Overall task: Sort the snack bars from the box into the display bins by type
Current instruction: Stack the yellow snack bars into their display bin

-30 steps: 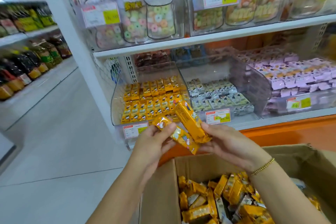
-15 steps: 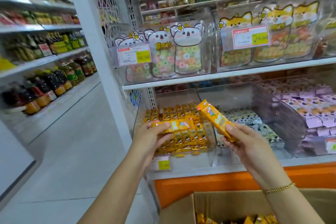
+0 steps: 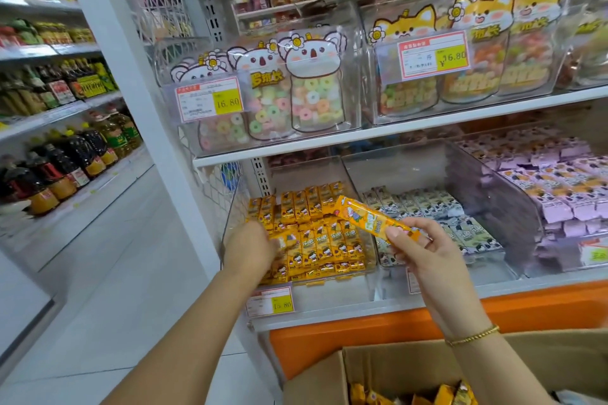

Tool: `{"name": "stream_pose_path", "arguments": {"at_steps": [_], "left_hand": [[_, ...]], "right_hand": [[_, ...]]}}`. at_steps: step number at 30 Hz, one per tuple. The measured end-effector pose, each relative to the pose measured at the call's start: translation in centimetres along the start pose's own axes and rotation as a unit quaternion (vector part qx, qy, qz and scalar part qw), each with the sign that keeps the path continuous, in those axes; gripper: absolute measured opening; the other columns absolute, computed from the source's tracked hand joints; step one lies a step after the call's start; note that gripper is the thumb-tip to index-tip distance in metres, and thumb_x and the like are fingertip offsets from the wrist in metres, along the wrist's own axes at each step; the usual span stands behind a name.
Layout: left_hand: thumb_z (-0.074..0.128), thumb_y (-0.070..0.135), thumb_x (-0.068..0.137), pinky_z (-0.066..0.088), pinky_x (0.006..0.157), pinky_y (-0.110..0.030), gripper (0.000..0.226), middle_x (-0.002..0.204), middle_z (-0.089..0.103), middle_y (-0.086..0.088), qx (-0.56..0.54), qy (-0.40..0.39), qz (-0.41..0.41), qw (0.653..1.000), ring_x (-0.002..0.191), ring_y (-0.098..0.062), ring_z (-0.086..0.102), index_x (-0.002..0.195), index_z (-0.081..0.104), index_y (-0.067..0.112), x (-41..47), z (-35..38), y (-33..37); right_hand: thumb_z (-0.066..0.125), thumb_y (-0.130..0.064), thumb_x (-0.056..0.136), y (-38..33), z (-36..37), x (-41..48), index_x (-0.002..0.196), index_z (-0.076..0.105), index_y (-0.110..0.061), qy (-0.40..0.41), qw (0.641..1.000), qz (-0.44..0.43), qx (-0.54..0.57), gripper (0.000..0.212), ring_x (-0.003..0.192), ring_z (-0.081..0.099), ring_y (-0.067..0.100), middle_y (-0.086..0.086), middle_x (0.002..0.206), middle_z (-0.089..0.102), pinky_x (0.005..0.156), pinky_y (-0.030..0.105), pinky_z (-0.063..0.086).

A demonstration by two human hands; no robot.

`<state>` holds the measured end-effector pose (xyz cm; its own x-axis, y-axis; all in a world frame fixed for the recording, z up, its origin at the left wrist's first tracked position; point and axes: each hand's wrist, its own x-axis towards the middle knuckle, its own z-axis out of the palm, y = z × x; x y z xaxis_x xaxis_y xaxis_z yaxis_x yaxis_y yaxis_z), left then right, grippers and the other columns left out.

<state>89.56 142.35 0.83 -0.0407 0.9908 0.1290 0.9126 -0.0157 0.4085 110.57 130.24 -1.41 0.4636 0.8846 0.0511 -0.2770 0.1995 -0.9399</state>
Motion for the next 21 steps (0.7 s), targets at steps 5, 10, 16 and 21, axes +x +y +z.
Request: {"name": "stream_pose_path", "arguments": {"at_steps": [5, 10, 16, 21], "left_hand": [[0.059, 0.025, 0.092, 0.047, 0.072, -0.032, 0.027, 0.095, 0.067, -0.015, -0.009, 0.01, -0.015, 1.0, 0.092, -0.031, 0.063, 0.105, 0.056, 0.001, 0.1, 1.1, -0.2], [0.055, 0.017, 0.092, 0.046, 0.069, -0.031, 0.019, 0.108, 0.066, -0.013, 0.137, -0.028, -0.009, 0.99, 0.099, -0.029, 0.063, 0.106, 0.061, 0.005, 0.1, 0.9, -0.2], [0.061, 0.015, 0.088, 0.049, 0.076, -0.033, 0.023, 0.114, 0.064, -0.006, 0.161, -0.075, 0.098, 0.979, 0.098, -0.024, 0.063, 0.111, 0.067, 0.016, 0.3, 1.5, -0.7], [0.052, 0.014, 0.092, 0.048, 0.072, -0.032, 0.019, 0.108, 0.066, -0.011, 0.184, -0.068, 0.035, 0.98, 0.099, -0.026, 0.063, 0.104, 0.064, 0.006, -0.1, 1.5, -1.4]], "right_hand": [[0.065, -0.019, 0.085, 0.1, 0.4, -0.5, 0.112, 0.059, -0.016, 0.007, 1.0, -0.015, 0.013, 0.028, 0.071, 0.063, 0.012, -0.007, 0.072, 0.069, 0.064, 0.02, 0.053], [0.066, -0.014, 0.084, -0.2, 0.3, -0.5, 0.112, 0.056, -0.008, -0.001, 1.0, -0.023, 0.0, 0.03, 0.071, 0.068, 0.011, 0.003, 0.083, 0.071, 0.063, 0.016, 0.054], [0.066, -0.016, 0.083, 0.6, -0.1, -0.8, 0.118, 0.057, -0.005, -0.006, 0.999, -0.032, -0.039, 0.037, 0.081, 0.069, 0.013, 0.009, 0.094, 0.073, 0.064, 0.015, 0.053], [0.066, -0.017, 0.082, 1.2, 0.7, -1.0, 0.113, 0.059, -0.008, -0.026, 0.995, -0.053, -0.075, 0.033, 0.086, 0.069, 0.018, 0.005, 0.093, 0.073, 0.073, 0.02, 0.056]]}}
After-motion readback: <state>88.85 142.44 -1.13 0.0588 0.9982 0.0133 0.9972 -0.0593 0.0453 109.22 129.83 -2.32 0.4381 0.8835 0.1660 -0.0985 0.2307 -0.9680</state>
